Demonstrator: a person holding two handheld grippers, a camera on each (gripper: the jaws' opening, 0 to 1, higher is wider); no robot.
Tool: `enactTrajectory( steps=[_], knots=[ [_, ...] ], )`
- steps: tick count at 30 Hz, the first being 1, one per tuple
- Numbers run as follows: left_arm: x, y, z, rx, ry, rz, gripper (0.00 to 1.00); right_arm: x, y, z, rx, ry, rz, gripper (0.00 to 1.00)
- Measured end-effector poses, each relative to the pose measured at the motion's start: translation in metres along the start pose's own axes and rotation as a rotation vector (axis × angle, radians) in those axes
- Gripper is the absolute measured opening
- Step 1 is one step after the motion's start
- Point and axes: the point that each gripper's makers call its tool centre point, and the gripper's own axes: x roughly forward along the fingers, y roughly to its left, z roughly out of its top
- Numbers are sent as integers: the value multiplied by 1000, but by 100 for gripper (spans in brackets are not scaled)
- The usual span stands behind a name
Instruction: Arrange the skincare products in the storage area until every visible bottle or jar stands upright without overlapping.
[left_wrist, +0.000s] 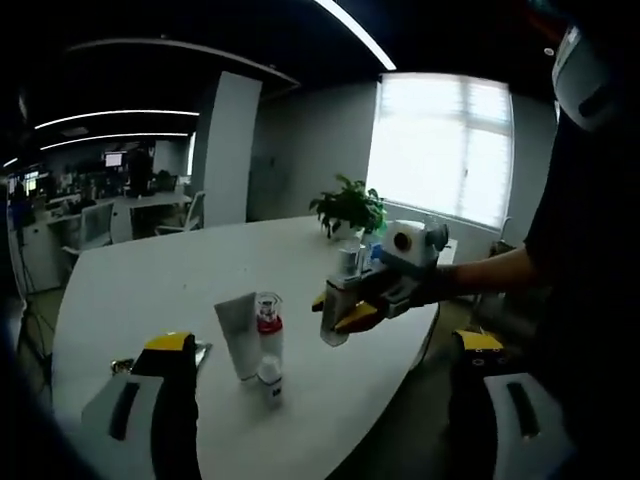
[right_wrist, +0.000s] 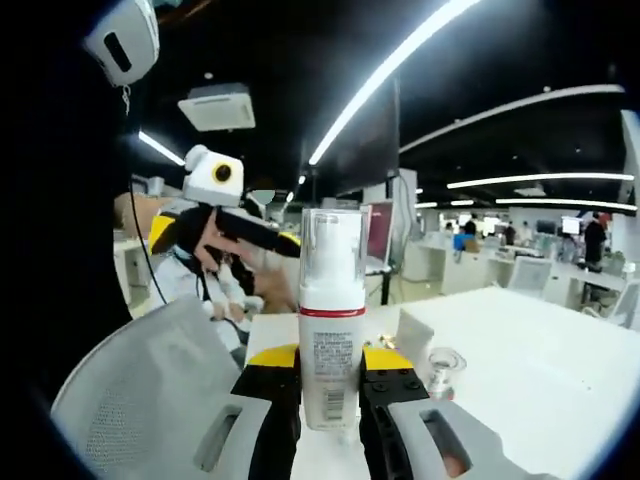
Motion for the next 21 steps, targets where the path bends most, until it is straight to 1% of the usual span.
enactTrajectory(
  steps=[3, 5, 8, 13, 15, 17, 20, 21],
  knots=[
    [1, 3, -7, -6, 19, 5, 99, 6, -4, -21, 11, 32, -1, 12],
    [2, 5, -10, -7, 26, 9, 99, 9, -7, -29, 21, 40, -3, 12],
    [4, 10, -12, -14, 26, 16, 99, 13, -11, -38, 45, 33, -1, 12],
    [7, 17, -17, -20, 38, 20, 99, 21, -12, -59, 48, 53, 23, 12],
    [9, 22, -23, -22, 52, 23, 99, 23, -15, -67, 53, 63, 19, 12],
    [11, 27, -26, -22, 62, 28, 99, 23, -18, -76, 54, 64, 16, 12],
    [12, 31, -29, -26, 60, 35, 99, 25, -22, -87, 54, 60, 17, 12],
    [13, 35, -32, -28, 59, 38, 99, 26, -22, -93, 51, 59, 20, 12]
  ],
)
